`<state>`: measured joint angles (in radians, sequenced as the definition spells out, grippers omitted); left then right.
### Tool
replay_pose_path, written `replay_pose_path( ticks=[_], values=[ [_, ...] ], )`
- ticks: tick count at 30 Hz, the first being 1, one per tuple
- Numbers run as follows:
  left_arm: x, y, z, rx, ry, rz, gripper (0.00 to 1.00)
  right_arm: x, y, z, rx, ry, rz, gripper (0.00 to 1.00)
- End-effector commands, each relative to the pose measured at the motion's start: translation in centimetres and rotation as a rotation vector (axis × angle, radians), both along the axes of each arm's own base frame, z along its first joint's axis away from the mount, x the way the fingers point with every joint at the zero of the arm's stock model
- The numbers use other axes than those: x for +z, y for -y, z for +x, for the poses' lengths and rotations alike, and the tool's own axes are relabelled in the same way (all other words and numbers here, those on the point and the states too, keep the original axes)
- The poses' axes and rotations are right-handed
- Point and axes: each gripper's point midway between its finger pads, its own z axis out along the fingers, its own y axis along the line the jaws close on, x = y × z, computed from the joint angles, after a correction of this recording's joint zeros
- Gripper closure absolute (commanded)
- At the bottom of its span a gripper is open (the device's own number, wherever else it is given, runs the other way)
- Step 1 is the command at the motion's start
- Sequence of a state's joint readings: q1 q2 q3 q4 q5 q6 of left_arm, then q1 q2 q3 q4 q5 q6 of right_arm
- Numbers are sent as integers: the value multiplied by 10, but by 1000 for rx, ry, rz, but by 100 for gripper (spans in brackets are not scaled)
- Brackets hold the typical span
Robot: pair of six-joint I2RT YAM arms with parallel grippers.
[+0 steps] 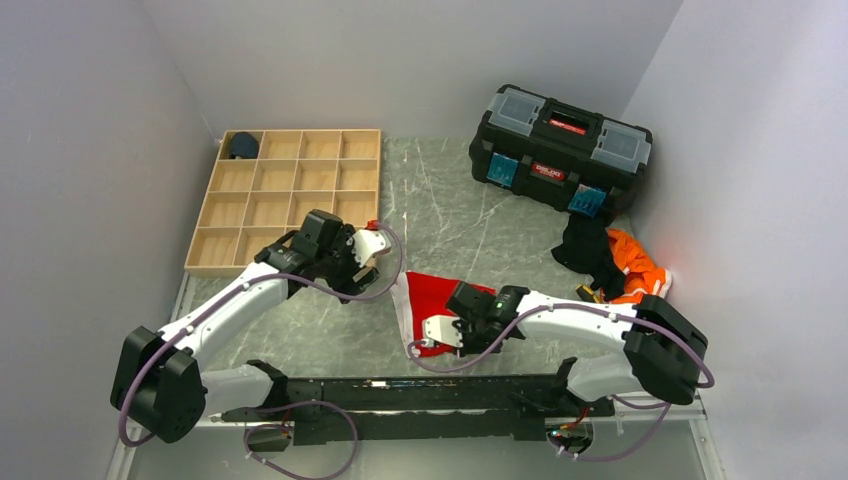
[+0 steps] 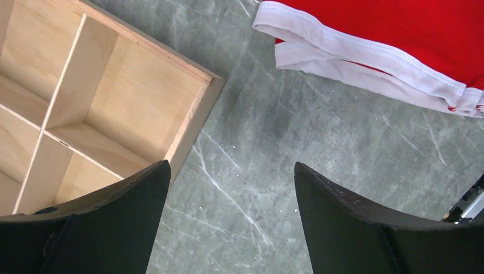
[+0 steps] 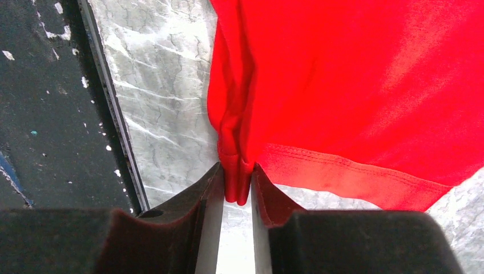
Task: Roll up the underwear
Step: Fold the underwear at the center of the board.
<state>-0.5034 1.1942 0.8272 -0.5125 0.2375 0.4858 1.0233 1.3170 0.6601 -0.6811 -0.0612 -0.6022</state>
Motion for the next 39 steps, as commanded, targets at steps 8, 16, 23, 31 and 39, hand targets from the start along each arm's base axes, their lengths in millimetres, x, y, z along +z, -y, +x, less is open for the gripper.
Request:
replay_pose_path(
  ticks=[8, 16, 23, 31, 39],
  values=[
    [4, 6, -9, -42, 52, -79, 17, 35, -10, 12, -64, -124, 148, 85],
    [2, 20, -27, -143, 76, -170, 21, 48, -13, 24, -137, -284, 253, 100],
    [-9, 48, -49, -290, 124, -129, 23, 48, -14, 29, -189, -396, 283, 100],
    [-17, 93, -94, -500, 141, -91, 21, 44, -14, 30, -229, -482, 264, 100],
    [-34, 131, -118, -638, 231, 0, 21, 42, -16, 34, -253, -501, 255, 100]
  ],
)
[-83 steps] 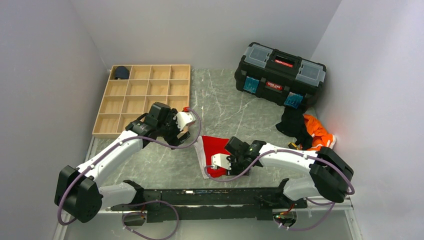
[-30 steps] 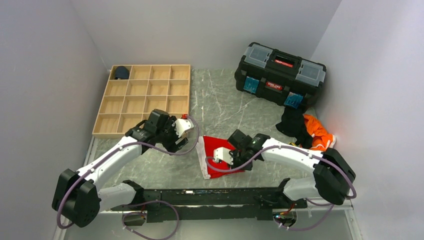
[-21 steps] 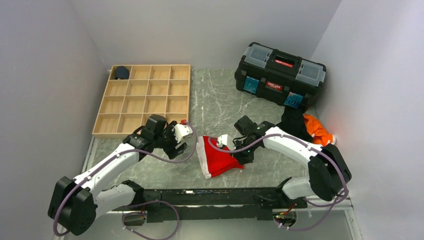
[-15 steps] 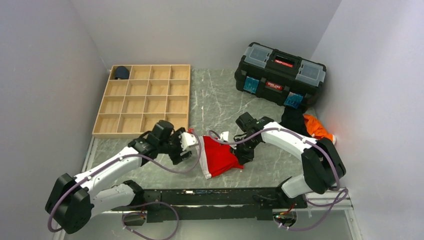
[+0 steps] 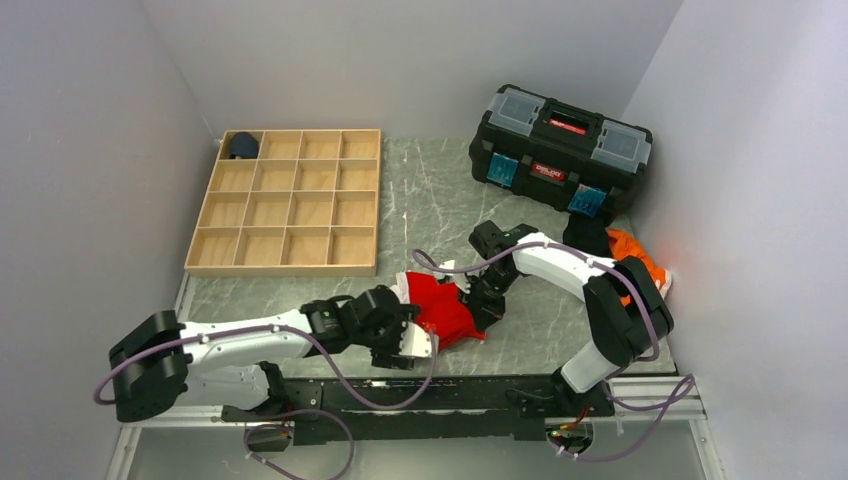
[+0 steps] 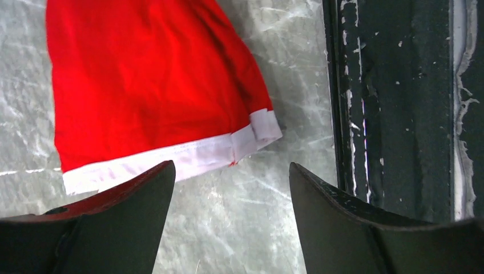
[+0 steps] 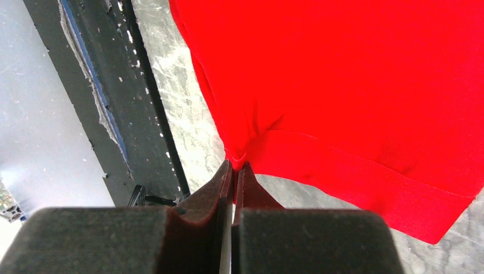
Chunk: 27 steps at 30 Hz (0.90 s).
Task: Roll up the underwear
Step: Fold the underwear at the center of the board.
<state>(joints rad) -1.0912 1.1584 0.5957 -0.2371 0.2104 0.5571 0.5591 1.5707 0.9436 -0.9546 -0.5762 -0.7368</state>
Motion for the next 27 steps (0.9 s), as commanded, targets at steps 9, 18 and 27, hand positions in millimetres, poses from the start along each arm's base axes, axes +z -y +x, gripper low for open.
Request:
replay_pose_path(
  ticks=[9, 18, 27],
  values=[
    [-9, 39, -2, -72, 123, 43, 34, 12, -8, 5, 3, 1, 45, 100],
    [-18, 43, -9, -92, 94, 71, 43, 8, -7, 4, 3, -5, 41, 100],
    [-31, 40, -16, -110, 59, 110, 48, 7, -6, 3, 0, -8, 38, 100]
  ],
)
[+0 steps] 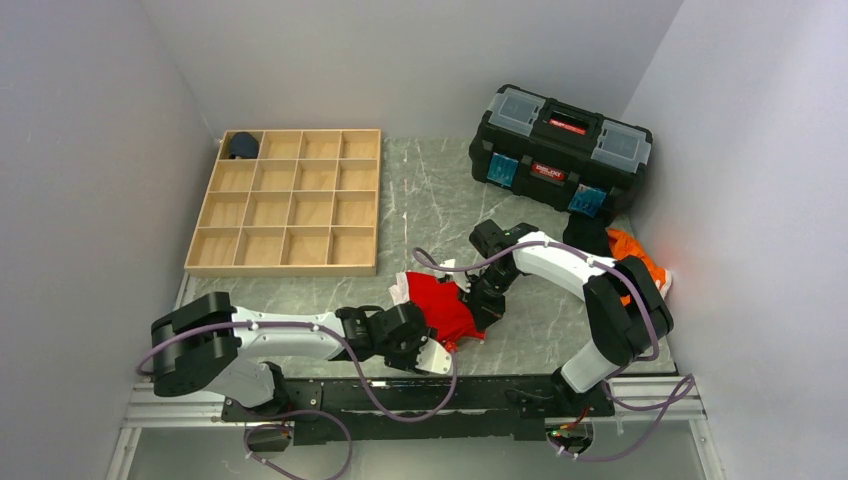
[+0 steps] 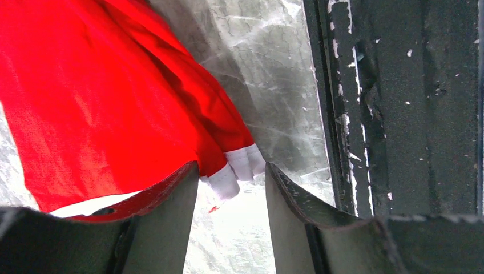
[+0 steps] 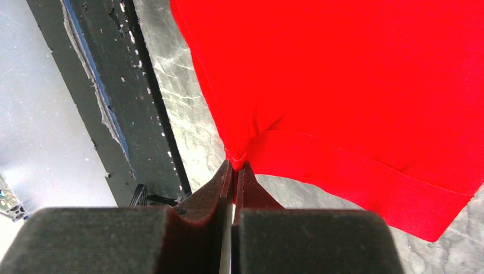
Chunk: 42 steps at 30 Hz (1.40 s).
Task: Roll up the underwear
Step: Fold the underwear at the center of the board.
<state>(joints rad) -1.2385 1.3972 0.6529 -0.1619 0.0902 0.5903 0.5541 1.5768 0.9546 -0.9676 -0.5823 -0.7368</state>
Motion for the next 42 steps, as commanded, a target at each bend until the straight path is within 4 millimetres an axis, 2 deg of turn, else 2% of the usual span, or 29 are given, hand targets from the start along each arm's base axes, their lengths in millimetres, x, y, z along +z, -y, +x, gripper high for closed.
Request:
replay_pose_path(
  ticks=[1, 10, 16, 19, 25, 32, 38, 42],
  values=[
    [6, 12, -3, -18, -9, -23, 50, 6, -6, 2, 4, 1, 38, 100],
    [-2, 10, -7, -22, -44, 10, 73, 7, -4, 1, 3, -3, 32, 100],
    [2, 10, -15, -38, -85, 16, 93, 8, -1, -6, 10, -21, 27, 100],
    [6, 9, -18, -47, -102, 23, 100, 9, 2, -11, 20, -39, 20, 100],
    [15, 7, -13, -23, -177, 12, 100, 14, 7, -28, 47, -110, 20, 100],
    [36, 3, 9, 43, -339, -56, 100, 25, 4, -28, 67, -125, 40, 100],
    [54, -1, 29, 78, -465, -101, 100, 40, 2, -16, 42, -125, 87, 100],
    [65, -1, 50, 105, -520, -137, 100, 51, 5, -1, -15, -156, 138, 100]
  ],
)
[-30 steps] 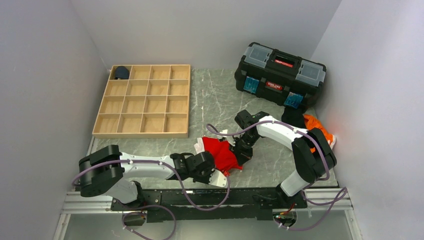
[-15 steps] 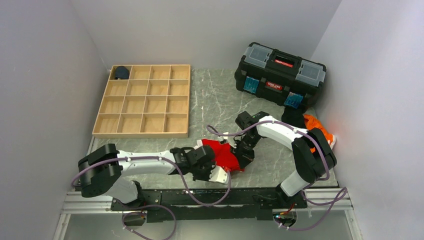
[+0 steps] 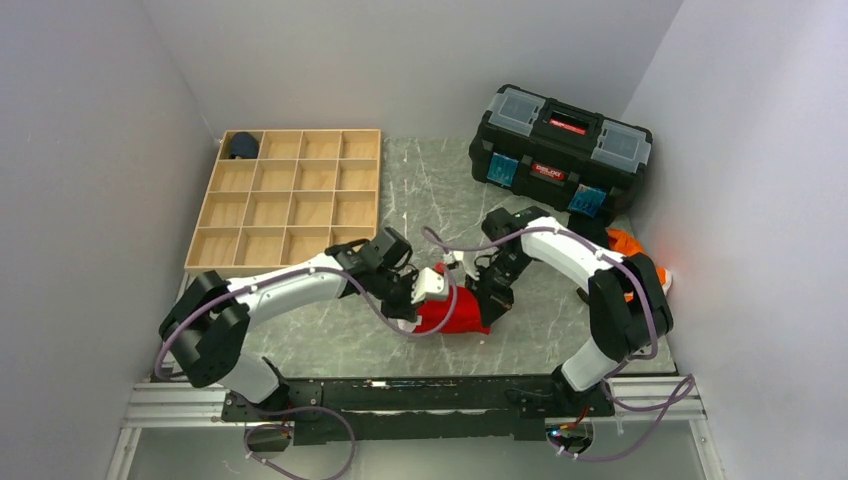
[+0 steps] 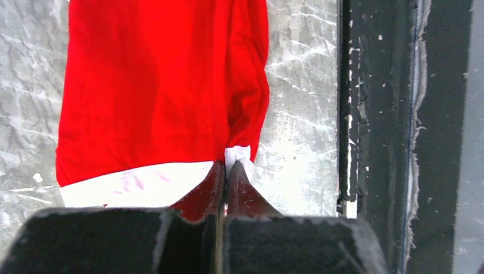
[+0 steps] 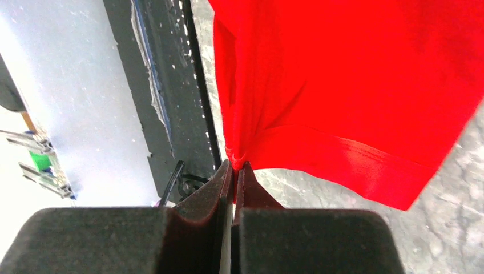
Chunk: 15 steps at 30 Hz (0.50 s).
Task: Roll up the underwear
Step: Fold the underwear at the center of the board.
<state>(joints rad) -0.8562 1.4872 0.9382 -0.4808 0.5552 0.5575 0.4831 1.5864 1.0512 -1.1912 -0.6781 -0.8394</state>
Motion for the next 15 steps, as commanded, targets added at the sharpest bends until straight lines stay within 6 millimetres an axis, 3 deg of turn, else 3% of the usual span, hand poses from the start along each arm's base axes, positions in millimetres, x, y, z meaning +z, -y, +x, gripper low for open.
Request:
replay_pose_path(
  ticks=[1, 9, 15],
  values=[
    [18, 3, 7, -14, -121, -67, 100, 20, -2, 13, -33, -42, 92, 100],
    [24, 8, 61, 62, -212, -80, 100, 5, 8, 34, -93, -124, 84, 100],
    [12, 15, 78, 86, -277, -55, 100, -7, 9, 45, -136, -165, 74, 100]
  ],
)
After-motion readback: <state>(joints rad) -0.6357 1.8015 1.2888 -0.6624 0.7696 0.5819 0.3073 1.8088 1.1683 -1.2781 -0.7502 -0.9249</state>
